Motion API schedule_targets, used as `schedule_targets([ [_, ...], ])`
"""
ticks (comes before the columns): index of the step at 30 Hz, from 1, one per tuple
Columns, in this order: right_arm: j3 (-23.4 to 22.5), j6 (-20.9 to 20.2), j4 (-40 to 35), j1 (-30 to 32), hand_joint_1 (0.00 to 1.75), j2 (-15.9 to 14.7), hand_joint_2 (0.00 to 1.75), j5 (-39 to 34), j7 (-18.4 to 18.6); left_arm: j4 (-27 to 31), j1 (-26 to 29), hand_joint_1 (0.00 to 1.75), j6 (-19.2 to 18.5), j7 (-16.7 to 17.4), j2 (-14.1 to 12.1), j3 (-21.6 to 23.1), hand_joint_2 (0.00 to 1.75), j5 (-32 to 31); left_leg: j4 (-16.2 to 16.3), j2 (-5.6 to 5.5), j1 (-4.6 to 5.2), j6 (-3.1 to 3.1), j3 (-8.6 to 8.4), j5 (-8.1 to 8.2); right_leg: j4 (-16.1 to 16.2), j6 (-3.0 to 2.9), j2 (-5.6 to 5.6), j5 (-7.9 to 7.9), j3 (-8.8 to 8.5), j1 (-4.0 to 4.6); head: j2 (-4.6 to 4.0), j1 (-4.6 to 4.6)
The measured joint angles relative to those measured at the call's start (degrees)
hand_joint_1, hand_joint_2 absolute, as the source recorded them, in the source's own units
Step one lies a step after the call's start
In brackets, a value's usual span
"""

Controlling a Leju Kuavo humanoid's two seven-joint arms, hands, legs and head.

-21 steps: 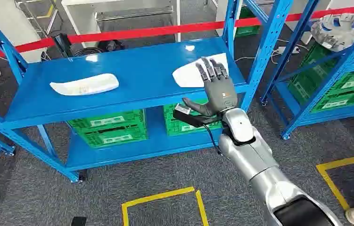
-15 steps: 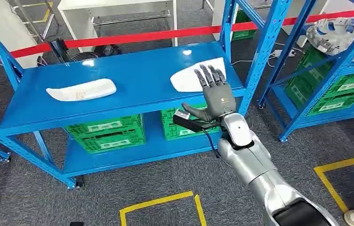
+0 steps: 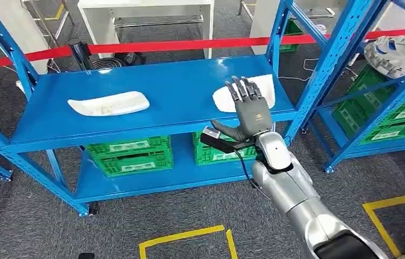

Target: Take the parts from the cabinet and place them on the table.

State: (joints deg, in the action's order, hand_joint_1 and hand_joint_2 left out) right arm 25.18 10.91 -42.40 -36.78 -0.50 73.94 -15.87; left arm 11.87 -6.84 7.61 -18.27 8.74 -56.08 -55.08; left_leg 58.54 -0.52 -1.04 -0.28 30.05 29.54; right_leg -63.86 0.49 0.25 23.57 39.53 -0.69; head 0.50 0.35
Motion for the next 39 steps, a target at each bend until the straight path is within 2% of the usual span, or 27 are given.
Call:
schedule_targets([
  [1, 0.0, 0.0, 0.0, -0.1, 0.00, 0.0, 0.00, 0.0, 0.0, 0.0, 0.0, 0.00, 0.0, 0.0, 0.0, 0.0, 0.00, 0.0, -0.1, 0.05, -0.03, -0.23, -0.15, 0.42, 3.6, -0.39, -0.05, -0.52, -1.67, 0.13, 0.00, 0.00],
  [2, 0.0, 0.0, 0.0, -0.2, 0.00, 0.0, 0.00, 0.0, 0.0, 0.0, -0.2, 0.00, 0.0, 0.0, 0.0, 0.0, 0.00, 0.0, 0.0, 0.02, 0.37, -0.73, -0.01, 0.74, 4.6, -0.54, -0.03, 0.57, -2.67, 0.62, 0.00, -0.04],
  [5, 0.0, -0.1, 0.0, -0.3, 0.00, 0.0, 0.00, 0.0, 0.0, 0.0, -0.2, 0.00, 0.0, 0.0, 0.0, 0.0, 0.00, -0.1, -0.8, 0.13, 0.17, -1.61, -0.48, 0.90, 4.7, -1.31, 0.13, 1.19, -2.67, 0.83, 0.00, -0.18],
  [6, -0.1, -0.1, 0.0, -0.4, 0.00, -0.1, 0.00, 0.0, 0.1, 0.0, -0.3, 0.00, 0.0, 0.0, -0.1, 0.0, 0.00, -0.1, -0.9, 0.14, 0.28, -2.03, -0.73, 1.27, 5.1, -1.60, 0.20, 1.16, -3.25, 0.30, 0.00, -0.18],
  [8, -0.1, -0.1, 0.0, -0.5, 0.00, 0.0, 0.00, 0.0, 0.0, 0.0, -0.3, 0.00, 0.0, 0.0, -0.1, 0.0, 0.00, -0.1, 0.5, 0.35, 0.12, -2.31, -0.59, 1.62, 5.5, -1.92, 0.22, 1.25, -3.87, 0.10, 0.00, -0.26],
  [9, -0.1, -0.1, 0.0, -0.8, 0.00, 0.0, 0.00, 0.0, 0.0, 0.0, -0.6, 0.00, 0.0, 0.0, -0.1, 0.0, 0.00, -0.2, 7.2, 0.36, 0.07, -2.62, 3.53, 3.98, 5.5, -2.58, 0.09, 1.77, -4.39, 0.04, 0.00, -0.77],
  [10, -0.1, -0.1, 0.0, -0.8, 0.00, 0.0, 0.00, 0.0, 0.0, 0.0, -0.6, 0.00, 0.0, 0.0, -0.2, 0.0, 0.00, -0.2, 11.6, 0.36, 0.05, -2.78, 6.46, 5.42, 5.5, -2.64, 0.08, 2.07, -4.65, 0.07, 0.00, -0.81],
  [11, -0.1, -0.1, 0.2, -0.8, 0.00, 0.0, 0.00, 0.0, -0.1, 0.0, -0.5, 0.00, 0.0, 0.1, -0.3, 0.0, 0.00, -0.2, 15.1, 0.36, 0.06, -2.89, 8.96, 6.42, 5.5, -2.66, 0.08, 2.35, -4.84, 0.09, 0.00, -0.81],
  [12, -0.1, -0.1, 0.3, -0.7, 0.00, 0.0, 0.00, 0.0, -0.1, 0.0, -0.3, 0.00, 0.1, 0.2, -0.3, 0.0, 0.00, -0.2, 17.3, 0.36, 0.05, -2.94, 10.95, 6.07, 5.5, -2.66, 0.12, 2.66, -5.13, 0.09, 0.00, -0.83],
  [13, -0.1, -0.1, 0.5, -0.7, 0.00, 0.0, 0.00, 0.0, -0.2, 0.0, -0.2, 0.00, 0.1, 0.2, -0.4, 0.0, 0.00, -0.2, 16.5, 0.37, 0.04, -2.92, 11.44, 4.28, 5.4, -2.58, 0.17, 3.01, -5.54, 0.09, 0.00, -0.85],
  [14, -0.1, -0.1, 0.5, -0.7, 0.00, 0.0, 0.00, -0.1, -0.3, 0.0, -0.2, 0.00, 0.2, 0.1, -0.4, 0.0, 0.00, 0.0, 13.3, 0.37, 0.02, -2.79, 10.61, 1.28, 5.4, -2.46, 0.22, 3.40, -6.05, 0.06, 0.00, -0.90],
  [16, -0.1, -0.1, 0.5, -0.8, 0.00, 0.0, 0.00, -0.1, -0.3, 0.0, -0.2, 0.00, 0.3, 0.0, -0.5, 0.0, 0.00, 0.0, 3.7, 0.43, -0.04, -2.60, 6.94, -5.01, 5.2, -2.01, 0.23, 4.24, -7.17, 0.00, 0.00, -0.92],
  [17, -0.1, -0.1, 0.5, -0.9, 0.00, 0.0, 0.00, -0.2, -0.3, 0.0, -0.2, 0.00, 0.3, 0.0, -0.5, 0.0, 0.00, 0.0, 1.2, 0.43, 0.09, -2.48, 5.73, -4.92, 5.1, -1.56, 0.21, 4.66, -7.37, 0.22, 0.00, -0.94],
  [18, -0.1, -0.1, 0.5, -1.2, 0.00, 0.0, 0.00, -0.2, -0.3, 0.0, -0.3, 0.00, 0.4, 0.0, -0.5, 0.0, 0.00, 0.0, 0.4, 0.32, 0.32, -1.87, 5.13, -4.35, 5.0, -1.12, 0.34, 4.97, -7.26, 0.37, 0.00, -1.12],
  [22, -0.1, -0.2, 0.5, -1.3, 0.00, 0.0, 0.00, -0.2, -0.2, 0.0, -0.3, 0.00, 0.5, 0.0, -0.3, 0.0, 0.00, 0.0, 0.1, 0.30, 0.26, -0.11, 4.72, -3.98, 5.5, 0.39, 0.18, 5.53, -7.87, 0.17, 0.00, -0.85],
  [23, -0.1, -0.2, 0.6, -1.4, 0.00, -0.1, 0.00, -0.2, -0.1, 0.0, -0.3, 0.00, 0.5, 0.0, -0.3, 0.0, 0.00, 0.0, -0.1, 0.25, 0.22, 0.19, 4.33, -3.85, 3.9, 0.55, 0.08, 6.07, -7.37, 0.07, 0.00, -0.66],
  [24, -0.1, -0.3, 0.6, -1.5, 0.00, -0.1, 0.00, -0.2, 0.0, 0.0, -0.3, 0.00, 0.5, 0.0, -0.3, 0.0, 0.00, 0.0, -0.1, 0.30, 0.23, 0.54, 4.14, -3.63, -0.1, 0.74, 0.02, 7.93, -5.22, 0.08, 0.00, -0.35],
  [26, -0.1, -0.3, 0.8, -1.2, 0.00, -0.1, 0.00, -0.2, 0.0, 0.0, -0.4, 0.00, 0.5, 0.0, -0.3, 0.0, 0.00, -0.1, 0.0, 0.30, 0.44, 0.93, 3.86, -3.15, -9.8, 1.00, 0.02, 11.41, 0.52, 0.08, 0.00, -0.33],
  [27, -0.1, -0.3, 0.9, -1.0, 0.00, -0.1, 0.00, -0.2, 0.0, 0.0, -0.3, 0.00, 0.5, 0.0, -0.3, 0.0, 0.00, -0.1, 0.0, 0.26, 0.54, 0.99, 3.68, -2.91, -13.0, 0.96, 0.03, 11.69, 2.88, 0.11, 0.00, -0.26],
  [28, -0.1, -0.3, 1.0, -0.9, 0.00, -0.1, 0.00, -0.2, 0.0, 0.0, -0.2, 0.00, 0.5, 0.1, -0.3, 0.0, 0.00, -0.1, 0.1, 0.20, 0.63, 1.03, 3.41, -2.63, -13.1, 0.79, 0.03, 10.55, 3.79, 0.14, 0.00, -0.24],
  [29, -0.1, -0.4, 1.1, -0.8, 0.00, -0.1, 0.00, -0.2, 0.0, 0.0, -0.1, 0.00, 0.5, 0.1, -0.3, 0.0, 0.00, -0.1, 0.1, 0.10, 0.72, 0.97, 3.08, -2.31, -10.7, 0.51, 0.03, 8.16, 3.32, 0.22, 0.00, -0.20],
  [31, -0.1, -0.3, 1.2, -1.0, 0.00, -0.2, 0.00, -0.3, 0.0, 0.0, -0.2, 0.00, 0.5, 0.1, -0.3, 0.0, 0.00, -0.1, 0.2, 0.03, 0.93, 0.76, 1.94, -1.51, 0.2, -0.59, 0.02, 1.35, -0.98, 0.71, 0.00, -0.07],
  [32, -0.1, -0.3, 1.3, -1.0, 0.00, -0.2, 0.00, -0.4, 0.0, 0.0, -0.2, 0.00, 0.5, 0.1, -0.2, 0.0, 0.00, -0.1, 0.2, 0.08, 0.88, 0.62, 1.78, -1.15, 4.2, -1.36, -0.07, 0.32, -2.47, 1.02, 0.00, -0.11],
  [33, -0.1, -0.2, 1.3, -1.1, 0.00, -0.2, 0.00, -0.5, 0.1, 0.0, -0.3, 0.00, 0.5, 0.1, -0.1, 0.0, 0.00, -0.1, 0.3, 0.06, 1.28, 0.20, 1.72, -0.85, 5.2, -1.52, -0.17, 1.27, -3.42, 1.22, 0.00, -0.27],
  [36, -0.2, 0.0, 1.4, -1.1, 0.00, -0.5, 0.00, -0.6, 0.2, 0.0, -0.4, 0.00, 0.5, 0.2, 0.0, 0.0, 0.00, 0.0, -0.4, 0.15, 0.97, -0.61, 1.31, -0.69, 5.2, -1.97, 0.08, 1.62, -3.45, 1.50, 0.00, -0.24],
  [38, -0.4, 0.3, 1.4, -1.1, 0.00, -0.5, 0.00, -0.7, 0.2, 0.0, -0.5, 0.00, 0.6, 0.2, -0.1, 0.0, 0.00, 0.0, 0.3, 0.22, 1.11, -1.27, 0.94, -0.18, 6.6, -2.32, 0.11, 1.51, -4.96, 0.62, 0.00, -0.32],
  [39, -0.4, 0.4, 1.5, -1.2, 0.00, -0.5, 0.00, -0.7, 0.2, 0.0, -0.5, 0.00, 0.6, 0.2, -0.1, 0.0, 0.00, 0.0, 3.0, 0.23, 1.03, -1.59, 2.23, 1.04, 6.7, -2.73, 0.05, 1.74, -5.48, 0.50, 0.00, -0.68],
])
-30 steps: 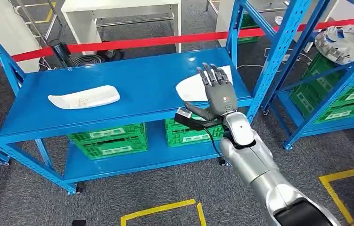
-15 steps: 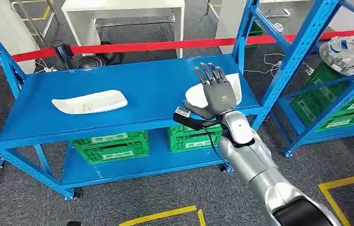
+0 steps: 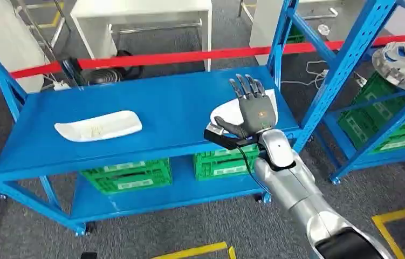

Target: Take the parts from the cabinet and place them on the table.

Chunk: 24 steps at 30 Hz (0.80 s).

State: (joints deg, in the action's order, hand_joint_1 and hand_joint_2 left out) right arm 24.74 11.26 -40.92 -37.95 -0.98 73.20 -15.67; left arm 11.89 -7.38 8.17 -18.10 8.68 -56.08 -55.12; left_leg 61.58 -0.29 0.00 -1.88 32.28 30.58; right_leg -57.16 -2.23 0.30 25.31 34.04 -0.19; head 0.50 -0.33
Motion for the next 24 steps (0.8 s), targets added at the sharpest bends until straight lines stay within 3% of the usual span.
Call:
schedule_targets([
  [2, 0.0, 0.1, 0.3, 0.3, 0.00, 0.0, 0.00, 0.0, 0.0, 0.0, 0.0, 0.00, 0.0, 0.0, -0.2, 0.0, 0.00, 0.0, 9.2, 0.00, -0.34, -0.61, 5.33, 3.38, 0.0, -0.18, -0.02, 0.55, -0.65, -0.05, 0.00, -0.15],
  [3, 0.0, 0.2, 0.4, 0.6, 0.00, 0.0, 0.00, 0.0, 0.0, 0.0, 0.1, 0.00, 0.0, 0.0, -0.2, 0.0, 0.00, 0.0, 12.9, 0.01, -0.47, -0.88, 7.83, 4.11, -0.1, -0.19, -0.02, 0.83, -0.90, -0.06, 0.00, -0.15],
  [4, 0.0, 0.2, 0.6, 0.9, 0.00, 0.0, 0.00, 0.0, 0.0, 0.0, 0.3, 0.00, 0.0, 0.0, -0.2, 0.0, 0.00, 0.0, 14.7, 0.02, -0.63, -1.04, 9.66, 3.70, -0.2, -0.09, 0.01, 1.23, -1.19, -0.11, 0.00, -0.17],
  [5, 0.0, 0.2, 0.8, 1.1, 0.00, 0.0, 0.00, 0.0, 0.0, 0.0, 0.4, 0.00, 0.0, 0.0, -0.3, 0.0, 0.00, 0.0, 13.6, 0.03, -0.78, -1.18, 9.92, 1.79, -0.3, 0.06, 0.07, 1.65, -1.57, -0.21, 0.00, -0.17],
  [6, -0.1, 0.2, 0.9, 1.1, 0.00, 0.0, 0.00, 0.0, 0.0, 0.0, 0.4, 0.00, 0.0, 0.1, -0.3, 0.0, 0.00, 0.1, 9.7, 0.04, -0.94, -1.34, 8.88, -1.42, -0.6, 0.29, 0.11, 2.14, -1.99, -0.36, 0.00, -0.17],
  [8, -0.1, 0.3, 0.9, 1.1, 0.00, 0.0, 0.00, -0.2, 0.0, 0.0, 0.3, 0.00, 0.1, 0.0, -0.4, 0.0, 0.00, 0.1, -0.9, 0.23, -1.34, -1.71, 4.71, -7.65, -1.1, 0.94, 0.11, 3.26, -2.82, -0.67, 0.00, -0.17],
  [9, -0.2, 0.3, 1.0, 1.0, 0.00, 0.0, 0.00, -0.2, 0.0, -0.1, 0.2, 0.00, 0.1, 0.1, -0.3, 0.0, 0.00, 0.1, -2.2, 0.15, -1.07, -1.87, 3.80, -6.18, -1.3, 1.47, 0.18, 3.70, -2.84, -0.41, 0.00, -0.33],
  [10, -0.2, 0.3, 1.0, 1.0, 0.00, 0.0, 0.00, -0.2, 0.0, -0.1, 0.2, 0.00, 0.1, 0.0, -0.3, 0.0, 0.00, 0.1, -2.7, -0.02, -1.06, -0.69, 3.54, -6.13, -1.5, 1.83, 0.27, 4.00, -2.59, -0.33, 0.00, -0.59],
  [13, -0.3, 0.0, 1.3, 1.0, 0.00, 0.0, 0.00, -0.5, 0.0, -0.1, 0.2, 0.00, 0.1, 0.0, -0.3, 0.0, 0.00, 0.1, -2.4, -0.04, -0.72, 0.56, 3.68, -5.59, -0.8, 2.73, 0.22, 4.11, -3.00, -0.39, 0.00, -0.24],
  [15, -0.6, -0.3, 1.5, 1.0, 0.00, -0.1, 0.00, -1.4, -0.8, 0.0, 0.2, 0.00, 0.1, 0.0, -0.2, 0.0, 0.00, 0.1, -2.8, -0.01, -1.13, 1.45, 3.03, -5.48, -2.8, 3.33, 0.00, 5.26, -2.42, -0.50, 0.00, 0.09],
  [16, -0.8, -0.4, 1.6, 0.9, 0.00, -0.1, 0.00, -1.8, -1.3, 0.0, 0.1, 0.00, 0.1, 0.0, -0.3, 0.0, 0.00, 0.1, -2.8, 0.01, -1.12, 1.72, 2.92, -5.33, -6.6, 3.49, -0.05, 6.98, -0.32, -0.48, 0.00, 0.37],
  [18, -1.0, -1.0, 2.1, 1.4, 0.00, -0.1, 0.00, -2.3, -2.0, 0.0, 0.1, 0.00, 0.1, 0.1, -0.3, 0.0, 0.00, 0.1, -2.8, 0.03, -0.95, 2.10, 2.77, -4.97, -16.4, 3.62, -0.05, 10.40, 5.65, -0.46, 0.00, 0.42],
  [19, -1.2, -1.1, 2.5, 1.8, 0.00, -0.2, 0.00, -2.5, -2.2, 0.0, 0.1, 0.00, 0.1, 0.1, -0.3, 0.0, 0.00, 0.1, -2.7, -0.03, -0.89, 2.14, 2.65, -4.78, -19.5, 3.53, -0.05, 10.69, 7.96, -0.43, 0.00, 0.50],
  [20, -1.4, -1.1, 2.7, 2.0, 0.00, -0.2, 0.00, -2.6, -2.2, 0.0, 0.2, 0.00, 0.1, 0.2, -0.3, 0.0, 0.00, 0.2, -2.7, -0.12, -0.84, 2.16, 2.45, -4.55, -19.6, 3.37, -0.05, 9.51, 8.81, -0.41, 0.00, 0.53],
  [21, -1.5, -1.1, 2.9, 2.1, 0.00, -0.2, 0.00, -2.7, -2.3, 0.0, 0.2, 0.00, 0.1, 0.2, -0.3, 0.0, 0.00, 0.3, -2.6, -0.19, -0.76, 2.10, 2.13, -4.31, -16.9, 3.08, -0.05, 6.96, 8.19, -0.36, 0.00, 0.57],
  [23, -1.8, -1.4, 3.2, 1.9, 0.00, -0.3, 0.00, -2.8, -2.3, 0.0, 0.2, 0.00, 0.1, 0.3, -0.3, 0.0, 0.00, 0.3, -2.6, -0.24, -0.61, 1.87, 1.23, -3.74, -6.5, 2.14, -0.05, 0.69, 4.02, -0.06, 0.00, 0.61],
  [24, -1.9, -1.5, 3.4, 1.8, 0.00, -0.4, 0.00, -2.8, -2.3, 0.0, 0.2, 0.00, 0.1, 0.3, -0.2, 0.0, 0.00, 0.4, -2.6, -0.23, -0.65, 1.63, 1.03, -3.47, -2.2, 1.51, -0.11, -0.46, 2.43, 0.27, 0.00, 0.59],
])
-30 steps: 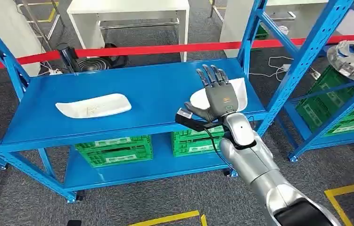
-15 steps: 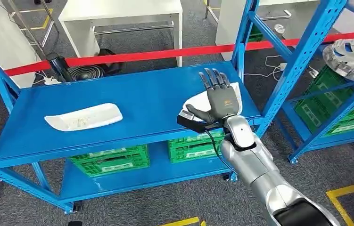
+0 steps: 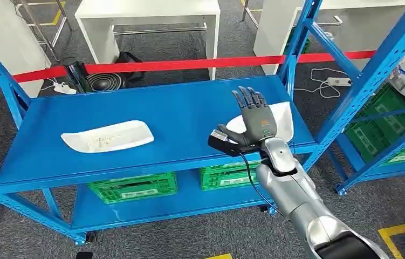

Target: Take the parts from the cabinet and place them on the table.

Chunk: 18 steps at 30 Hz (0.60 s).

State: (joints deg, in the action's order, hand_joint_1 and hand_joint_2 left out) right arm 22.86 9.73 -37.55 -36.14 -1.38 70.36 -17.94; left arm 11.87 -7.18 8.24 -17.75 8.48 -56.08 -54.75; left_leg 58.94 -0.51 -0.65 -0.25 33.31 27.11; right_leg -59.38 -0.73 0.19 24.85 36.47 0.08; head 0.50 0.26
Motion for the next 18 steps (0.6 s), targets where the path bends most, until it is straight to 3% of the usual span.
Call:
schedule_targets([
  [1, 0.0, -0.5, 0.2, -0.1, 0.00, 0.0, 0.00, -0.2, -0.1, 0.0, -0.2, 0.00, 0.0, 0.1, 0.1, 0.0, 0.00, 0.0, 0.2, -0.03, 0.43, -0.44, 0.03, 0.27, 0.5, -0.01, -0.16, 0.58, -0.49, 0.30, 0.00, -0.13],
  [2, -0.1, -1.4, 0.4, -0.2, 0.00, 0.0, 0.00, -0.7, -0.5, 0.0, -0.2, 0.00, 0.2, 0.1, 0.1, 0.0, 0.00, 0.0, 0.0, 0.00, 0.26, -0.61, 0.03, 0.27, 0.5, 0.01, -0.10, 0.55, -0.62, 0.35, 0.00, -0.11],
  [3, -0.2, -2.2, 0.9, -0.1, 0.00, 0.0, 0.00, -1.4, -1.1, 0.0, -0.2, 0.00, 0.4, 0.0, 0.0, 0.0, 0.00, 0.0, 0.1, 0.05, 0.48, -0.17, -0.04, 0.55, 0.7, 0.65, -0.05, 0.30, -0.67, 0.12, 0.00, -0.11],
  [5, -0.8, -3.3, 2.1, -0.1, 0.00, -0.1, 0.00, -2.8, -1.8, 0.0, -0.1, 0.00, 0.9, 0.1, 0.0, 0.0, 0.00, 0.0, -0.2, 0.14, 0.36, -0.40, -0.25, 0.42, 0.7, 0.31, 0.09, 0.45, -0.69, 0.26, 0.00, -0.13],
  [6, -1.2, -3.7, 2.8, -0.1, 0.00, -0.1, 1.75, -3.3, -2.3, -0.1, -0.1, 0.00, 1.0, 0.2, 0.1, 0.0, 0.00, -0.1, -0.4, 0.15, 0.36, -0.60, -0.41, 0.44, 0.7, 0.24, 0.14, 0.47, -0.70, 0.24, 0.00, -0.11],
  [12, -2.3, -5.5, 7.1, 0.6, 0.00, -0.1, 1.75, -5.4, -3.9, 0.0, -0.2, 0.00, 1.6, 0.8, 0.1, 0.0, 0.00, -0.3, -1.0, 0.17, 0.37, -0.98, -0.89, 0.41, 0.7, -0.25, 0.15, 0.77, -0.85, 0.25, 0.00, -0.13],
  [18, -2.8, -6.3, 10.6, 1.6, 0.00, -0.1, 1.75, -5.6, -2.8, -0.1, -0.2, 0.00, 1.6, 0.7, 0.4, 0.0, 0.00, -0.3, -1.1, 0.17, 0.37, -1.20, -0.94, 0.42, 0.7, -0.42, 0.13, 0.88, -0.90, 0.25, 0.00, -0.13],
])
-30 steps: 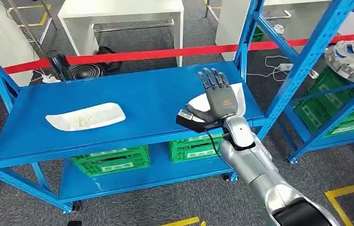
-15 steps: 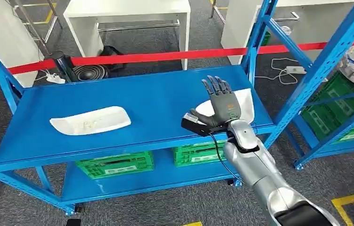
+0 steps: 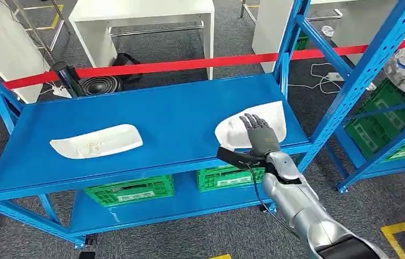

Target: Take the parts from the cabinet and place them on the table.

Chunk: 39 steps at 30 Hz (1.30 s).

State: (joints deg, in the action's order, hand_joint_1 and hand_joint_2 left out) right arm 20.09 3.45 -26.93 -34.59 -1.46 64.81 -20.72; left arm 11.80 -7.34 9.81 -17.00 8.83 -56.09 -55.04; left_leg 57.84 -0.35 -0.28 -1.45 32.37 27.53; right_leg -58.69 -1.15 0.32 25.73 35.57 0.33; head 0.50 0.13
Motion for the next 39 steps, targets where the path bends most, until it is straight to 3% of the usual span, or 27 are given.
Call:
schedule_targets([
  [12, 0.0, -1.1, 2.8, 0.7, 0.00, -0.2, 1.75, 1.7, 3.0, 0.0, 0.0, 0.00, 0.0, 0.2, 0.2, 0.0, 0.00, -0.1, 0.0, 0.02, 0.01, 0.05, 0.00, 0.05, 0.1, 0.02, -0.01, 0.00, -0.08, -0.15, 0.00, 0.02],
  [26, 0.0, -2.2, 4.5, 0.4, 0.00, -0.6, 1.75, 1.9, 3.1, -0.1, 0.0, 0.00, -0.2, -0.1, 0.2, 0.0, 0.00, 0.0, 0.0, 0.02, 0.03, 0.09, 0.00, 0.07, 0.1, 0.02, -0.02, 0.00, -0.08, -0.17, 0.00, 0.02],
  [27, 0.0, -2.2, 4.5, 0.4, 0.72, -0.6, 1.75, 1.9, 3.1, -0.1, 0.1, 0.00, -0.2, -0.1, 0.2, 0.0, 0.00, 0.0, 0.0, 0.02, 0.03, 0.09, 0.00, 0.07, 0.1, 0.02, -0.02, 0.00, -0.08, -0.17, 0.00, 0.02],
  [28, 0.0, -2.2, 4.5, 0.3, 1.75, -0.7, 1.75, 1.9, 3.1, -0.1, 0.1, 0.00, -0.2, -0.1, 0.2, 0.0, 0.00, 0.0, 0.0, 0.02, 0.03, 0.09, 0.00, 0.07, 0.1, 0.02, -0.02, 0.00, -0.08, -0.17, 0.00, 0.02],
  [39, 0.0, -2.8, 4.8, -0.4, 1.75, -1.0, 1.75, 1.7, 2.6, -0.1, 0.3, 0.00, -0.1, -0.7, 0.2, 0.0, 0.00, 0.2, 0.0, 0.15, 0.03, 0.06, -0.13, 0.17, 0.1, 0.02, 0.15, 0.00, -0.17, -0.17, 0.00, 0.02],
])
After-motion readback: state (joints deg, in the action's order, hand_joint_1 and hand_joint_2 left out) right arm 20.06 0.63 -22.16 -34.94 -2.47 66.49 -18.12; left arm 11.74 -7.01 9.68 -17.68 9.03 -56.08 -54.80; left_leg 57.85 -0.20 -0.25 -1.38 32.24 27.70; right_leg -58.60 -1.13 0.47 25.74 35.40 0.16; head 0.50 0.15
